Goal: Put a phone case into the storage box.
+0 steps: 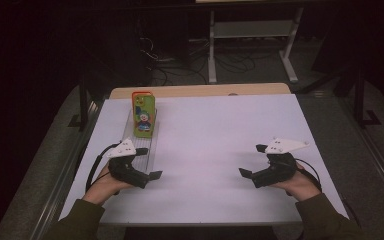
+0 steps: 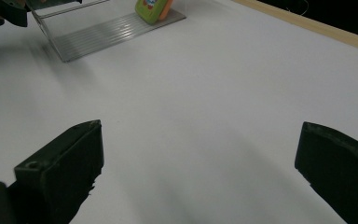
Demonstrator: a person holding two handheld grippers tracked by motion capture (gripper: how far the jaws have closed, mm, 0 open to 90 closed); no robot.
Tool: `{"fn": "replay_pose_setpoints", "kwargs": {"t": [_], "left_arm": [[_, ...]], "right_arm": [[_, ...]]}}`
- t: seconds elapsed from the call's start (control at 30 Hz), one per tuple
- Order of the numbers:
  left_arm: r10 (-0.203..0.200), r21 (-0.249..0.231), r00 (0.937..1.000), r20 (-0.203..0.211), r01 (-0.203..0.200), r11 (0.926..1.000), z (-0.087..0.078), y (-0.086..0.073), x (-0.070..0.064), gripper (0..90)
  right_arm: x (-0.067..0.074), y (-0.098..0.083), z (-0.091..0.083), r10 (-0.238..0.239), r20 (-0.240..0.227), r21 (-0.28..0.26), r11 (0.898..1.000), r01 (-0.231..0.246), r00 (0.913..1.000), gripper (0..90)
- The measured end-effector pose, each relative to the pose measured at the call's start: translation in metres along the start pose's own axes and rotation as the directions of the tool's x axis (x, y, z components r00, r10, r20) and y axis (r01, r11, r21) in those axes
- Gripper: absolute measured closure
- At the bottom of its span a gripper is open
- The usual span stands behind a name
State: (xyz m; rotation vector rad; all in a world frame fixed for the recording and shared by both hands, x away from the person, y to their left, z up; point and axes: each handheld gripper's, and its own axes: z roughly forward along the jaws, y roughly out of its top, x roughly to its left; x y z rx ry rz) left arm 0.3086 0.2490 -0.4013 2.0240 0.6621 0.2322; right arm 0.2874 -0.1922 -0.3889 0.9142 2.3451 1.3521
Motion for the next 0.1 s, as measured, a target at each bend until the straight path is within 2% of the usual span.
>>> {"fn": "replay_pose_setpoints", "kwargs": {"t": [0.1], "left_arm": [[0.002, 0.001, 1.0000, -0.001, -0.002, 1.0000, -0.0002, 0.0002, 0.0002, 0.0]], "right_arm": [[0.0000, -0.0002, -0.0003, 0.004, -0.003, -0.006, 1.000, -0.004, 1.0000, 0.5]]}}
